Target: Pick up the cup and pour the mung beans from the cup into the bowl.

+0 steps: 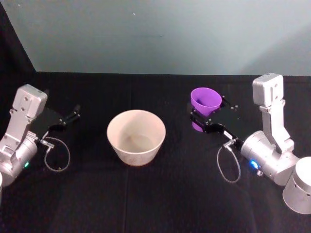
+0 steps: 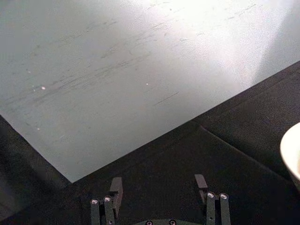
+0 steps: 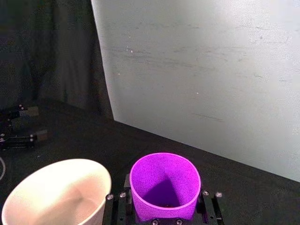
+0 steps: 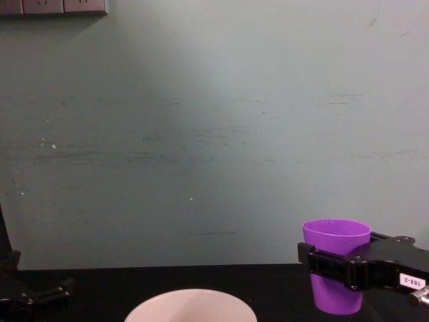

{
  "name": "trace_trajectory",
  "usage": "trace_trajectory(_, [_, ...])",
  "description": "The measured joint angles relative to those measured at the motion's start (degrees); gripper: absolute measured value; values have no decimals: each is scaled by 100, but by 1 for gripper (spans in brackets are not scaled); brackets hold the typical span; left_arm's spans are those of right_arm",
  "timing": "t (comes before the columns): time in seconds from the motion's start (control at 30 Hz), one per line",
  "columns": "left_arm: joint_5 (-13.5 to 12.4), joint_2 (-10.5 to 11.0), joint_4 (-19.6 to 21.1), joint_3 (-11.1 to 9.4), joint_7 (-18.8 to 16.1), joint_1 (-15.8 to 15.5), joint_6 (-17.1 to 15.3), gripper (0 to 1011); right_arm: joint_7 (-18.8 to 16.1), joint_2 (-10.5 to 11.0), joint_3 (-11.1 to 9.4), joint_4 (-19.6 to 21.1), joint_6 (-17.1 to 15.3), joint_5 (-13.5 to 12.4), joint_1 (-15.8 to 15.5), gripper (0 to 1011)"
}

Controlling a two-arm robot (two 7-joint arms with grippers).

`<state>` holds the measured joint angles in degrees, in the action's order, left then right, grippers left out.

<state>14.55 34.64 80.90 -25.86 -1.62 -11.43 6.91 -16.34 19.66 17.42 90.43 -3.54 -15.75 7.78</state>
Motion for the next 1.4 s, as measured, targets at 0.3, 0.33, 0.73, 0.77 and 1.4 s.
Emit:
trace_trajectory(0.3, [0,0,0,0,0,0,0,1000,0,0,0,0,0,0,0,726])
trace_trajectory(0.33, [0,0,0,0,0,0,0,1000,0,0,0,0,0,0,0,726])
trace_trajectory(0.73, [0,0,0,0,0,0,0,1000,0,0,0,0,0,0,0,726])
trace_trajectory(0.77, [0,0,0,0,0,0,0,1000,0,0,0,0,0,0,0,726])
trace_trajectory(1.4, [0,0,0,0,0,0,0,1000,0,0,0,0,0,0,0,724])
